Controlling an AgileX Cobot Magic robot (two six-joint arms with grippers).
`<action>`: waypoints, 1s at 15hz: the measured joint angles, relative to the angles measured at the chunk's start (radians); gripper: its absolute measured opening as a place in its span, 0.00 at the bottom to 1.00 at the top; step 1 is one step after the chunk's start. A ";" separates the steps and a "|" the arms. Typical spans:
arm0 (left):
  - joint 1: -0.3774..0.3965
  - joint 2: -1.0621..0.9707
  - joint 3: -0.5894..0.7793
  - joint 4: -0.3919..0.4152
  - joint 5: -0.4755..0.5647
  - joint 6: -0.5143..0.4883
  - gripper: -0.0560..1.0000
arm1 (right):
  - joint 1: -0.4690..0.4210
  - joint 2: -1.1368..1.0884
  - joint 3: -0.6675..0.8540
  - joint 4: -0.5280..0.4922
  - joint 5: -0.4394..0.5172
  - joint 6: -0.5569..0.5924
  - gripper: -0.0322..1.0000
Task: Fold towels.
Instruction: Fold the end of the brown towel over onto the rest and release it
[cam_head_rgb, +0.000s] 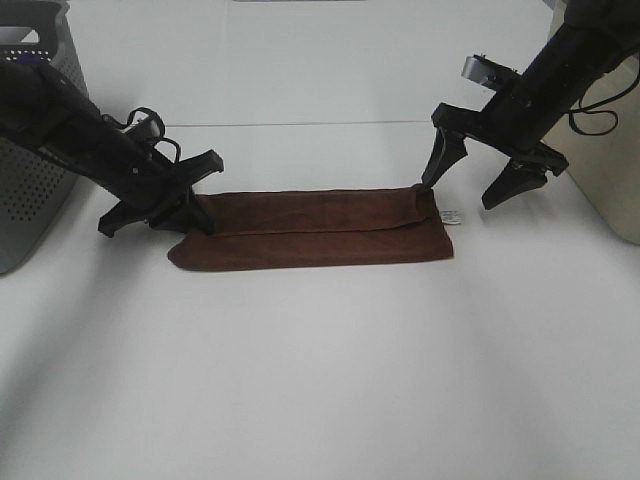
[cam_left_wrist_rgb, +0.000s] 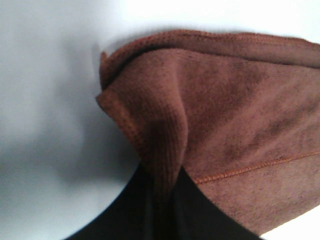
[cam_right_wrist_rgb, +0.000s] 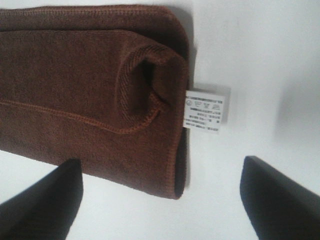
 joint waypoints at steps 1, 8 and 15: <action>0.000 -0.016 -0.011 0.085 0.019 -0.059 0.08 | 0.000 0.000 0.000 0.000 0.000 0.000 0.81; -0.009 -0.113 -0.343 0.350 0.406 -0.331 0.08 | 0.000 0.000 0.000 0.000 0.000 0.000 0.81; -0.216 -0.023 -0.373 0.109 0.230 -0.313 0.08 | 0.000 0.000 0.000 0.000 0.000 -0.001 0.81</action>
